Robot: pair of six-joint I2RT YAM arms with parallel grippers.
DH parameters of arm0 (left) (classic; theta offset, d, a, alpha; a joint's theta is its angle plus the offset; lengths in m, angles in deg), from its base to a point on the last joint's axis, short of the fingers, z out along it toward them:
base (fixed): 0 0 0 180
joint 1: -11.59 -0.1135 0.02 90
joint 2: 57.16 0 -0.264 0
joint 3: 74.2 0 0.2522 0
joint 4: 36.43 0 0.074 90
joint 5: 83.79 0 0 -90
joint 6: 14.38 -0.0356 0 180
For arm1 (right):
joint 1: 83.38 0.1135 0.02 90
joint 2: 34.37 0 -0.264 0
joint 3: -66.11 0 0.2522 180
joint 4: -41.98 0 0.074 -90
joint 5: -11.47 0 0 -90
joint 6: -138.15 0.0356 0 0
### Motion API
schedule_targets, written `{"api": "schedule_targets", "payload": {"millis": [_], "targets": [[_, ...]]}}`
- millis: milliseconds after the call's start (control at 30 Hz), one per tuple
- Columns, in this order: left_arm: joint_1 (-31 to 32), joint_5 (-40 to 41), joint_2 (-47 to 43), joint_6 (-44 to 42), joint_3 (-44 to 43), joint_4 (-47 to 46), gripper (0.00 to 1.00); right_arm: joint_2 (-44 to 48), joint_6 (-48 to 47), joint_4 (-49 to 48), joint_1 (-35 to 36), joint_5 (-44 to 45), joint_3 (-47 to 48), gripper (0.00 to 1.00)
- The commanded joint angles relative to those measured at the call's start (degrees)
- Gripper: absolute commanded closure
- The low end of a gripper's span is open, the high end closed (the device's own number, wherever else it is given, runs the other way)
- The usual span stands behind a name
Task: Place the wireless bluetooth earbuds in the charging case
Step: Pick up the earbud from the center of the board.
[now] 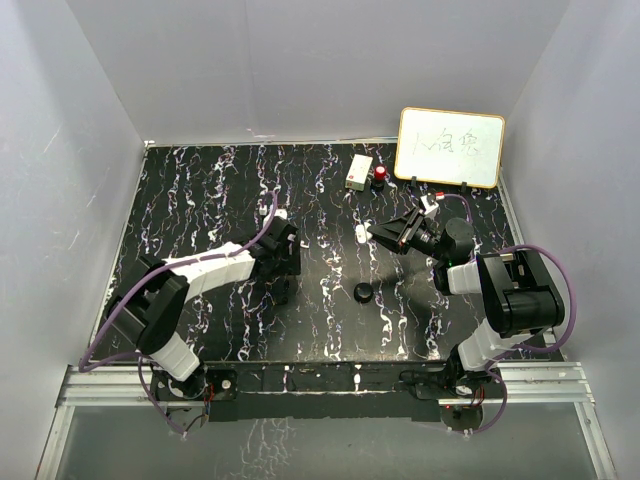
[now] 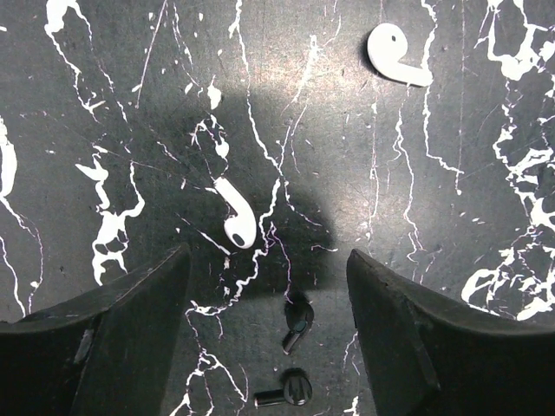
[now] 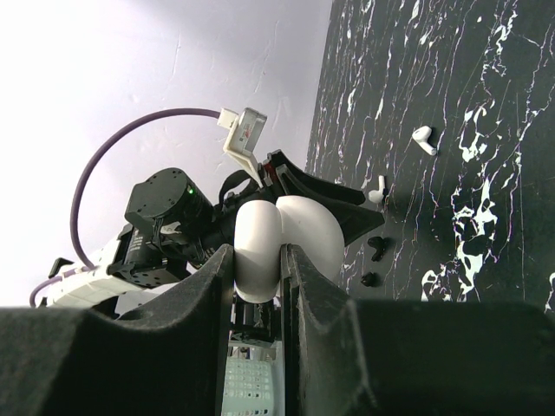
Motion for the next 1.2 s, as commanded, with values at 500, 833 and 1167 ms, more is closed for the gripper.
{"api": "schedule_targets", "payload": {"millis": [500, 833, 1167], "targets": [[-0.55, 3.38, 2.97, -4.68, -0.75, 0.86, 0.46, 1.63, -0.82, -2.91, -0.5, 0.1, 0.0, 1.0], [-0.9, 3.38, 3.59, -5.48, -0.78, 0.66, 0.54, 1.56, -0.74, -3.09, -0.7, 0.13, -0.14, 1.0], [-1.26, 3.05, 2.96, -5.71, -0.02, 0.33, 0.63, 1.75, -0.65, -3.43, -0.73, 0.08, -0.54, 1.0]]}}
